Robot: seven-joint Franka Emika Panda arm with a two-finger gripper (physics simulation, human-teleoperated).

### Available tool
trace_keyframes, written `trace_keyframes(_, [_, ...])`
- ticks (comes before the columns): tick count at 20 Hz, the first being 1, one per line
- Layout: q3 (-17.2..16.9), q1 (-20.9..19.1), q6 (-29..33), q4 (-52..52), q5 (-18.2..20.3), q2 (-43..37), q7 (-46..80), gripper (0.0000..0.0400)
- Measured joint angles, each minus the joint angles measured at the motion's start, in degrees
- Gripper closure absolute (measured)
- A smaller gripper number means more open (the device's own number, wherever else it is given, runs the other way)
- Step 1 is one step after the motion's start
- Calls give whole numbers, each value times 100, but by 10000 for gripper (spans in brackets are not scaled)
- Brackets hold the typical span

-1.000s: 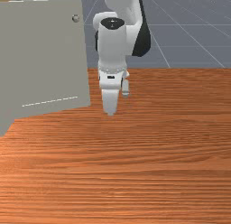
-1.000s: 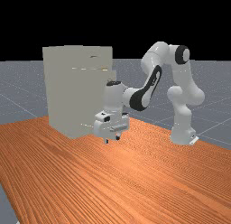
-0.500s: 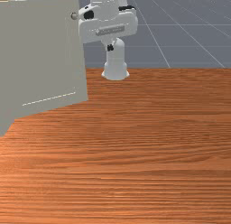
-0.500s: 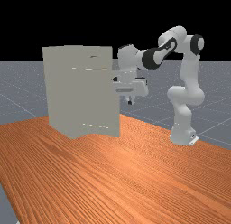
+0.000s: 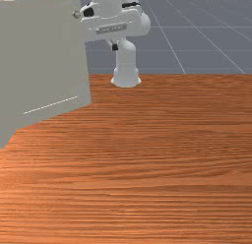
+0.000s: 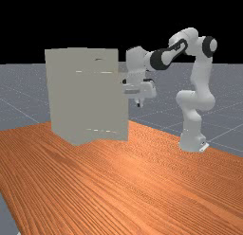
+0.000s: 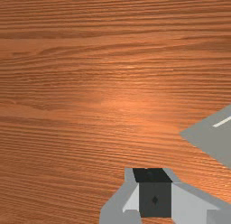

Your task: Close the cabinet door

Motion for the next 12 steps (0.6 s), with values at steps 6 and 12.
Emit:
trace_keyframes(6, [-207, -17, 97, -441, -272, -420, -409, 400])
trace_keyframes(12, [1158, -1363, 429, -415, -502, -242, -781, 400])
